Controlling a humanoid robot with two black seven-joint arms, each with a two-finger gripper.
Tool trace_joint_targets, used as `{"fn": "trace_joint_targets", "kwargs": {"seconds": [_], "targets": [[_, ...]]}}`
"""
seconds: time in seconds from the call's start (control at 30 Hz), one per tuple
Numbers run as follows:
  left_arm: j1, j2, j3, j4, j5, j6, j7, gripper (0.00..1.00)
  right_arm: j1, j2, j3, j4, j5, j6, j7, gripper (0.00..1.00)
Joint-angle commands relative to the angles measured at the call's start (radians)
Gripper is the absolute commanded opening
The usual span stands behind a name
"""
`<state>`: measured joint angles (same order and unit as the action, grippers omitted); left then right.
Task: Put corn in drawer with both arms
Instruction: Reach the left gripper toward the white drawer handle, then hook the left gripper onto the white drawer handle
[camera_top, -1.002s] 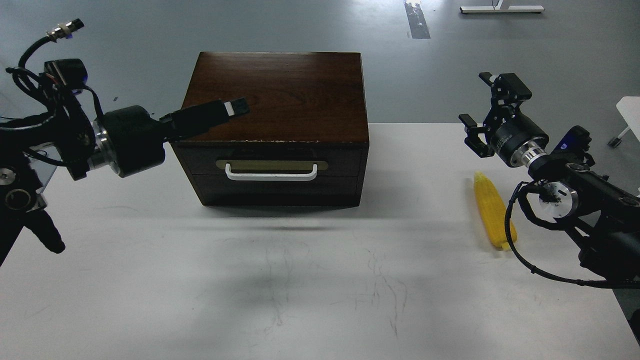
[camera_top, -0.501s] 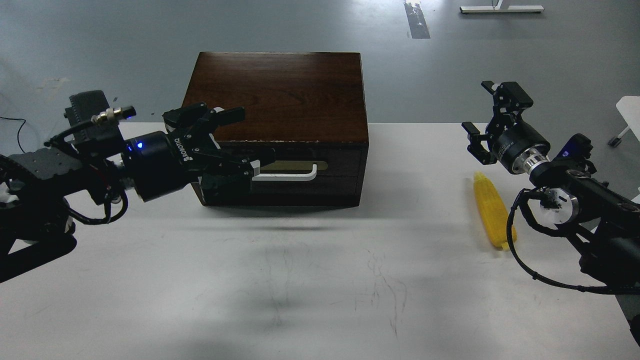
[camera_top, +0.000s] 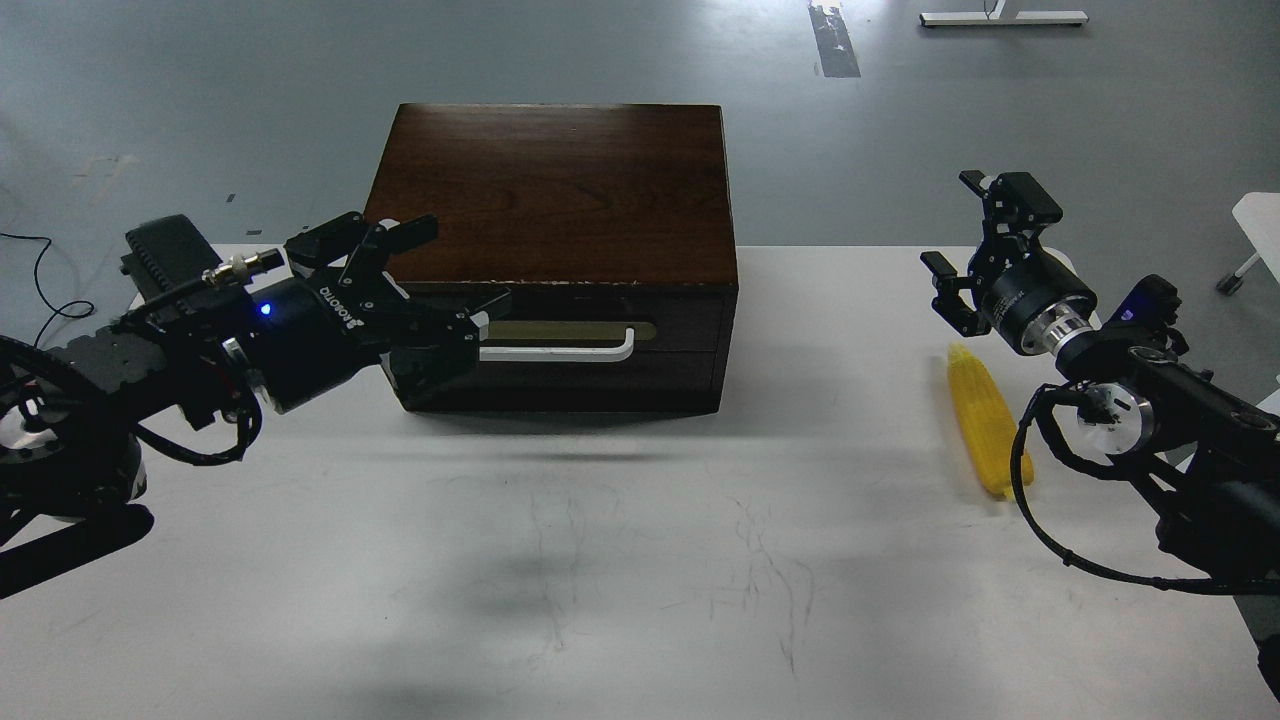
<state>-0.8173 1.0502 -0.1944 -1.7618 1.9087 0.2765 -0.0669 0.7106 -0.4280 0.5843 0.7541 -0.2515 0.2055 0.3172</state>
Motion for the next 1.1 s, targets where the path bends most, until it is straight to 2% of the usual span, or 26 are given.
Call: {"fn": "trace_joint_targets", "kwargs": {"seconds": [0.0, 0.17, 0.4, 0.47, 0.57, 0.63, 0.67, 0.8, 1.07], "targets": [[0.032, 0.011, 0.019, -0.002, 0.003, 0.007, -0.013, 0.98, -0.008, 0.0, 0.0, -0.001, 0.0, 0.0, 0.0, 1.0], [0.034, -0.006, 0.035, -0.001, 0.189, 0.035, -0.126, 0.99, -0.016, 0.0, 0.0, -0.015, 0.0, 0.0, 0.0, 1.0], [-0.019, -0.076, 0.036, 0.016, 0.243, 0.024, -0.123, 0.98, -0.023, 0.002, 0.0, -0.015, 0.0, 0.0, 0.0, 1.0], [-0.025, -0.082, 0.036, 0.05, 0.242, 0.004, -0.111, 0.99, -0.023, 0.0, 0.0, -0.015, 0.0, 0.0, 0.0, 1.0], [-0.026, -0.119, 0.036, 0.091, 0.231, -0.026, -0.073, 0.98, -0.025, 0.0, 0.0, -0.015, 0.0, 0.0, -0.001, 1.0], [-0.014, -0.156, 0.039, 0.102, 0.227, -0.054, -0.031, 0.99, -0.028, 0.0, 0.0, -0.016, 0.0, 0.0, -0.001, 1.0], [-0.011, -0.157, 0.041, 0.102, 0.228, -0.056, -0.028, 0.99, -0.03, 0.0, 0.0, -0.016, 0.0, 0.0, 0.0, 1.0], [0.023, -0.157, 0.041, 0.094, 0.239, -0.056, -0.04, 0.99, -0.037, 0.0, 0.0, -0.016, 0.0, 0.0, 0.0, 1.0], [0.015, -0.165, 0.041, 0.093, 0.243, -0.056, -0.048, 0.99, -0.039, 0.003, 0.0, -0.03, 0.0, 0.0, 0.0, 1.0]]}}
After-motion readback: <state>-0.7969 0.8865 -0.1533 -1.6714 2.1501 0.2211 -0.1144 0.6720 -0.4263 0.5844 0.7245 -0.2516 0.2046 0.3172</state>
